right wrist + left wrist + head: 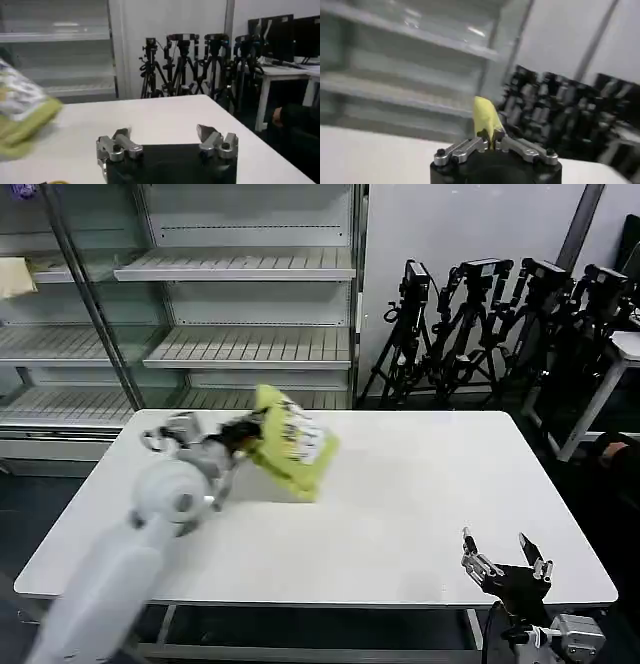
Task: Fold and organize the clothes.
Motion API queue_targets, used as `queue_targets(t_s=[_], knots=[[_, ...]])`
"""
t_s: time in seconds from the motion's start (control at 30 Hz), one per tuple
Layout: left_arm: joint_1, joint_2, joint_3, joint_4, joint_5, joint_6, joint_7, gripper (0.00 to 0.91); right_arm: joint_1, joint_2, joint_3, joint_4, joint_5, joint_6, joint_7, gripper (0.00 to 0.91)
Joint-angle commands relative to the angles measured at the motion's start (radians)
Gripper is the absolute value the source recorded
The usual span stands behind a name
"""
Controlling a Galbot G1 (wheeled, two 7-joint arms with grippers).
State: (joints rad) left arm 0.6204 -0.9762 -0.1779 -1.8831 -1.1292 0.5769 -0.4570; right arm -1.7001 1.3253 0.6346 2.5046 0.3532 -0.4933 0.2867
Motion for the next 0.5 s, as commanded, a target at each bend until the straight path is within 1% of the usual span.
queue_targets(t_s=[0.03,0.13,0.17,0.23,0.27,0.3,0.33,0.4,0.43,0.5], knots=[[0.140,0.473,-0.305,-0.104,0.197,0.004,0.251,0.050,0.034,-0.009,-0.016,-0.032,0.013,0.003,-0.003,0.907],[0.152,0.501,-0.263,-0.169,0.326,0.003,0.303,0.050,0.044,0.002,-0.030,-0.033,0.009,0.002,-0.001,0.907],[0.177,0.500,-0.229,-0.198,0.410,0.002,0.327,0.050,0.044,0.006,-0.033,-0.034,0.005,0.002,-0.001,0.907],[0.222,0.477,-0.176,-0.230,0.473,0.001,0.327,0.050,0.039,0.018,-0.039,-0.036,-0.009,0.003,-0.002,0.907],[0.253,0.446,-0.055,-0.237,0.587,0.000,0.326,0.050,0.036,0.020,-0.039,-0.037,-0.010,0.004,-0.002,0.907],[0.266,0.423,0.029,-0.228,0.692,-0.002,0.325,0.050,0.028,0.022,-0.036,-0.040,-0.019,0.007,-0.005,0.907],[0.277,0.384,0.092,-0.210,0.767,-0.006,0.325,0.050,0.016,0.025,-0.030,-0.038,-0.025,0.019,-0.009,0.907],[0.291,0.277,0.279,-0.106,0.916,-0.044,0.305,0.050,0.011,0.027,-0.022,-0.030,-0.025,0.019,-0.008,0.907],[0.285,0.210,0.348,-0.060,0.980,-0.053,0.300,0.050,0.006,0.027,-0.013,-0.026,-0.025,0.020,-0.008,0.907],[0.265,0.114,0.423,0.007,1.041,-0.065,0.289,0.050,-0.002,0.025,-0.002,-0.016,-0.024,0.020,-0.008,0.907]])
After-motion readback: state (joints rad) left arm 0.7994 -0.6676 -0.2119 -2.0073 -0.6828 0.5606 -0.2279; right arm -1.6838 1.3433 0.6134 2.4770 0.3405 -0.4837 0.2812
